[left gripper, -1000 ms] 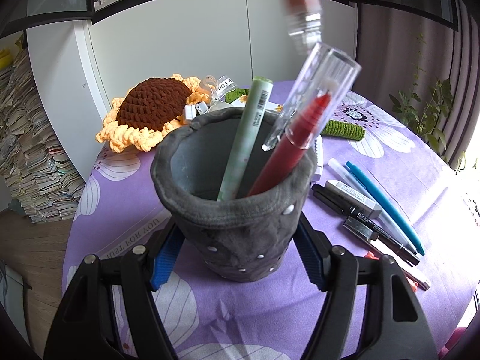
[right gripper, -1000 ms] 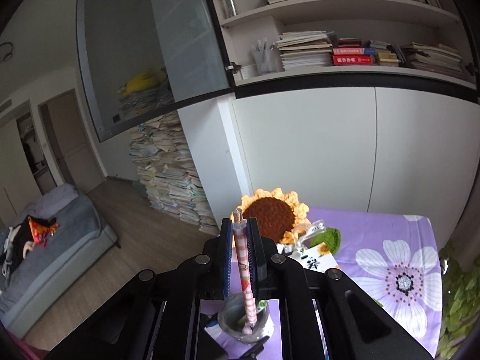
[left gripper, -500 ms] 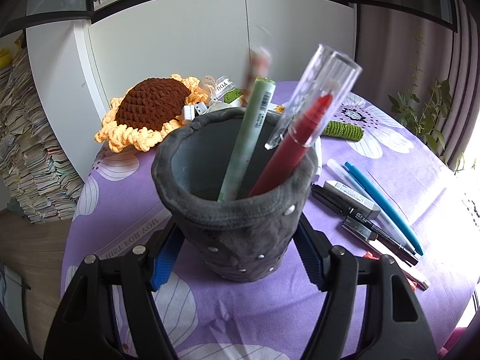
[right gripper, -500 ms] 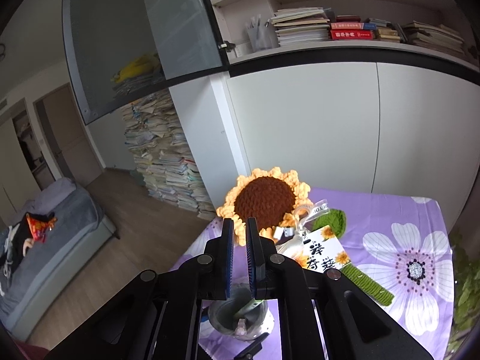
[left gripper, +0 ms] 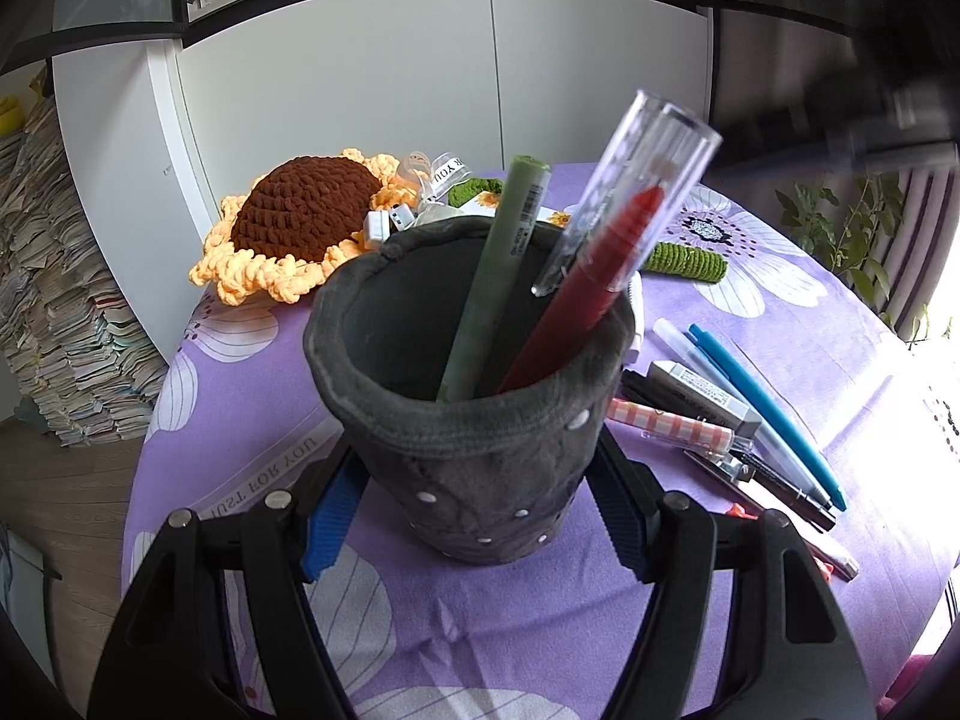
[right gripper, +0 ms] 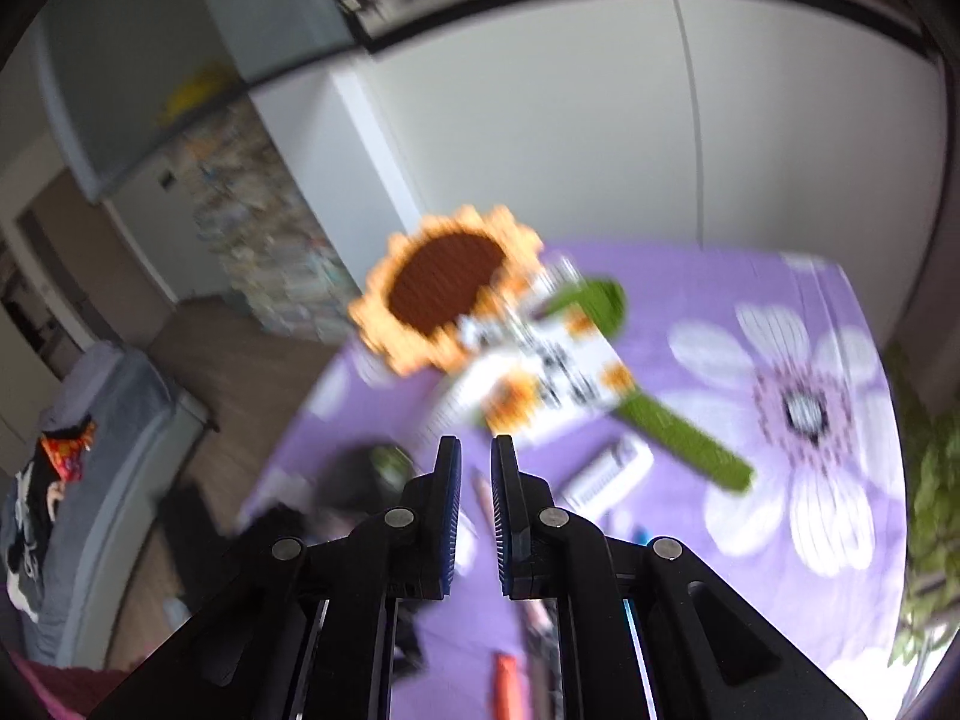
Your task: Organize stationery
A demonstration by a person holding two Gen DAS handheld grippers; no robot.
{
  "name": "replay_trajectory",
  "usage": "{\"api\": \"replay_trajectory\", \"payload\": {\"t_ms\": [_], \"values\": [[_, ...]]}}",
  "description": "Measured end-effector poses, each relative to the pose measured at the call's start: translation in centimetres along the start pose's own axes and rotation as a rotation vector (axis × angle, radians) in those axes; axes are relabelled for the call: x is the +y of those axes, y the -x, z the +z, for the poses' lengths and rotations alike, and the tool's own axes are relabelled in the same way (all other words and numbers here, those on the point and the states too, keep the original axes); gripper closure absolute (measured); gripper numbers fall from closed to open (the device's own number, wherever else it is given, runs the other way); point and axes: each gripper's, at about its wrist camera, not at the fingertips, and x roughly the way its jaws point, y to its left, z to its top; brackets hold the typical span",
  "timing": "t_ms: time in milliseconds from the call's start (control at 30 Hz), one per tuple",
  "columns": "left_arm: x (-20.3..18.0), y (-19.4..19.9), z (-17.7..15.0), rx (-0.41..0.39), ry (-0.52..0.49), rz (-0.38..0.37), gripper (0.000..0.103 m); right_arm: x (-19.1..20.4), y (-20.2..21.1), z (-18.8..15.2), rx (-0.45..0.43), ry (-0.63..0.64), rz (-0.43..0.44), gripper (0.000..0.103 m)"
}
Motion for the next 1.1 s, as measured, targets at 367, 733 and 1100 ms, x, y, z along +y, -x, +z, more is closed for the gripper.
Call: {"api": "replay_trajectory", "payload": {"t_ms": [367,733,1100], "values": [[-0.2,0.1,-0.1,-0.002,-0.006,0.017,0.032,-6.4,-3.4,-4.6,0.160,-0.164,-0.125,0.094],[0.0,0.1,-0.2,0.004,-0.003,0.011,0.032,-7.9,-6.9,-4.8,0.252,-0.181,-0.190,0.094],[0.3,0.0,-0.1,0.008,0.003,0.003,0.033,-5.4,-5.1,-4.0,0.199,-0.116,-0.113,0.094]]}}
